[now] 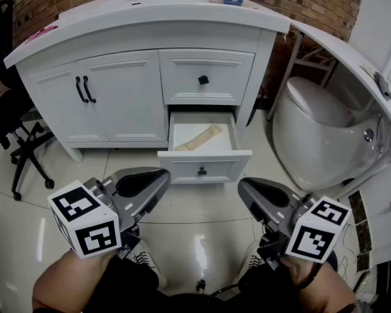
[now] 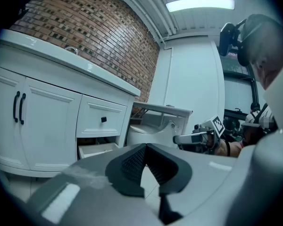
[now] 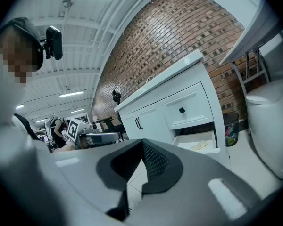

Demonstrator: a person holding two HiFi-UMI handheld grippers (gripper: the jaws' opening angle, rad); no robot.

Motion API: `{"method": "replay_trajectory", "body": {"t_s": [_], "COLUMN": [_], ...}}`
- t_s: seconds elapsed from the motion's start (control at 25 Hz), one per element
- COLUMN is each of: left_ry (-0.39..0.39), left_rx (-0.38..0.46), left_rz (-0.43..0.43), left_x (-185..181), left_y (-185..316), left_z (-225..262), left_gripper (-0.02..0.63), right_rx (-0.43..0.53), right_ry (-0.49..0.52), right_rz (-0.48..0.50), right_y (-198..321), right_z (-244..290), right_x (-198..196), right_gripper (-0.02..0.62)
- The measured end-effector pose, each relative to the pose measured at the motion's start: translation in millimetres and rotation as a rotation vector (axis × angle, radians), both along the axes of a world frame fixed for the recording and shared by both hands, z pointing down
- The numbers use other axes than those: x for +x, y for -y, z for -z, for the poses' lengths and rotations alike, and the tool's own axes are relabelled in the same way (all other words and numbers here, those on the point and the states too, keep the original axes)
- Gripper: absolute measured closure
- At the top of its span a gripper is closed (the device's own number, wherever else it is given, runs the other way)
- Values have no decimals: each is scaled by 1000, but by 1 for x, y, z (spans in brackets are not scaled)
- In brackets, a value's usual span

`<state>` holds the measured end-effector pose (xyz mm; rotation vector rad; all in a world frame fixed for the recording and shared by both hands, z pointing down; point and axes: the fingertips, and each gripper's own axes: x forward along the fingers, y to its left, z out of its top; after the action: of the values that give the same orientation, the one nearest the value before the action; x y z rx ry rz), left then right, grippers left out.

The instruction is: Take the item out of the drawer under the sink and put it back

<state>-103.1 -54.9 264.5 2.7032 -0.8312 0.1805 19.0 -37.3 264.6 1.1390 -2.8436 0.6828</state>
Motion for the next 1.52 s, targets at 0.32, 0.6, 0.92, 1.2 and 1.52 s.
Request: {"method": "replay_trajectory", "body": {"t_s": [0.32,0.6,0.92,1.2,1.52], "left_ry": [13,49,67,128,328], "left_rx": [-6,-14,-16,20,149], "left_rz": [-25,-18,-7,21,23], "left_x": [14,17,28,31,40], "left_y": [15,40,83,114,150], "left_z": [-5,-18,-29,-41,-46], "left_gripper": [600,600,600,600,600], "right_rx": [-1,-18,-45,-55,-70], "right_ry": [32,28,2,21,32], "right_rz": [46,54,-5,-27,-2], "right_y": [6,34,79,105,130], "right_z": [6,-4,-24,-29,-40], "right_x": [-10,-7,16,29,28], "right_gripper": [591,591,591,591,591]}}
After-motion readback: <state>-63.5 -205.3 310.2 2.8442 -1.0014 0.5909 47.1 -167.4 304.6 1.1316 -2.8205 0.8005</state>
